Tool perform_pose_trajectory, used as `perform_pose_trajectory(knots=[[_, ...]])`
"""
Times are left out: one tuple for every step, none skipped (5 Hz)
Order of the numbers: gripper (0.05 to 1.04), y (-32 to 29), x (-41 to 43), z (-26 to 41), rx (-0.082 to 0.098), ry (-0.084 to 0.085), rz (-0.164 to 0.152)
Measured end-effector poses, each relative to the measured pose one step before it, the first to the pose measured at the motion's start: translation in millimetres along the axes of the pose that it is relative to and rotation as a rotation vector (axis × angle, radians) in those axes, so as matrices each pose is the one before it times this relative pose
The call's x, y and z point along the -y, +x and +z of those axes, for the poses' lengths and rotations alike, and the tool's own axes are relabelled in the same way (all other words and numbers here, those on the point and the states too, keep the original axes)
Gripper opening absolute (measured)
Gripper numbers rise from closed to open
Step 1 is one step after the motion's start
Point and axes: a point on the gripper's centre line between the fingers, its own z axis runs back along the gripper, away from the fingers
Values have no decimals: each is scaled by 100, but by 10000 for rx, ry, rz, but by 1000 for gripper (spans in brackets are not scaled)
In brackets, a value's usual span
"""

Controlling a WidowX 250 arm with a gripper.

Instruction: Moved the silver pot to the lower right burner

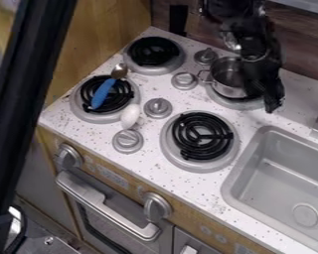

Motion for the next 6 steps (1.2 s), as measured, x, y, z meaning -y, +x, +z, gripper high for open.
perform_pose_trajectory(knots=[[999,1179,-1603,595,730,340,128],[999,1099,-2303,-1399,149,725,3],[1000,758,-1058,-1489,-168,80,101],[1000,-1038,-599,-1512,-504,-74,114],[949,-1103,-15,-432,-529,-53,125],[672,-181,-54,-542,-118,-9,3]])
